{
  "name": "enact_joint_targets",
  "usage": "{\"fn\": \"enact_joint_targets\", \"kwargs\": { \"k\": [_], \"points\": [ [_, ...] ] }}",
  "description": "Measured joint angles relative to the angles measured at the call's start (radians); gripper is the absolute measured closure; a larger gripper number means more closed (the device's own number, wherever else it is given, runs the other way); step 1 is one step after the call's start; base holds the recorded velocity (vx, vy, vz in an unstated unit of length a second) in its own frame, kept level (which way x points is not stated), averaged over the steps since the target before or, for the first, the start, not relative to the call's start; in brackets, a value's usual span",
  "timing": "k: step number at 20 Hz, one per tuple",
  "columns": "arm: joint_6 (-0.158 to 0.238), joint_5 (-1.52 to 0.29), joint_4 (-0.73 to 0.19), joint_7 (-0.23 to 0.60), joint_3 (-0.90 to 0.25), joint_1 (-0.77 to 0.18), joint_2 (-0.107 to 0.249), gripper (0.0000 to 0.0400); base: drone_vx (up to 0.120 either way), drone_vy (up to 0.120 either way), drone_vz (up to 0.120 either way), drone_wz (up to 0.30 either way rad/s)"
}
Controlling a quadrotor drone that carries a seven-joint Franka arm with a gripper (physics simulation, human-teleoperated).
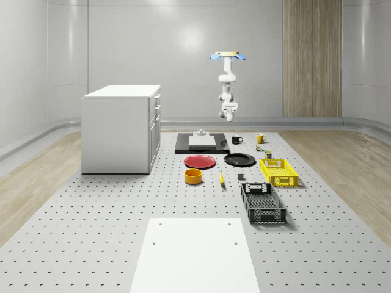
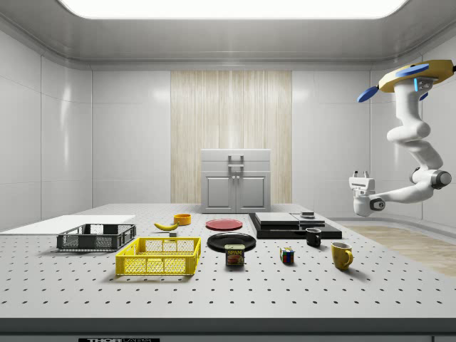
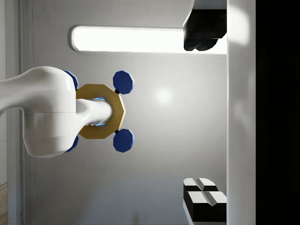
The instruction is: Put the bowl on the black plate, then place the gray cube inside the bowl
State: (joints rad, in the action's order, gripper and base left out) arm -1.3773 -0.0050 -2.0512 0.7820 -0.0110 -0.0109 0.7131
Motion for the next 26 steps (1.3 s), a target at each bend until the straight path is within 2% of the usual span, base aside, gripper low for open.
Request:
{"fn": "enact_joint_targets", "kwargs": {
  "k": [10, 17, 22, 26],
  "points": [
    [-0.008, -0.037, -0.006, 0.005, -0.027, -0.008, 0.006, 0.0, 0.12, -0.12, 0.0, 0.0],
    [-0.015, -0.141, -0.017, 0.019, -0.101, -0.031, 0.011, 0.0, 0.12, -0.12, 0.0, 0.0],
    [-0.024, -0.333, -0.056, 0.046, -0.236, -0.074, 0.022, 0.0, 0.12, -0.12, 0.0, 0.0],
    [-0.038, -0.625, -0.159, 0.096, -0.431, -0.142, 0.046, 0.0, 0.12, -0.07, 0.0, 0.0]
  ]
}}
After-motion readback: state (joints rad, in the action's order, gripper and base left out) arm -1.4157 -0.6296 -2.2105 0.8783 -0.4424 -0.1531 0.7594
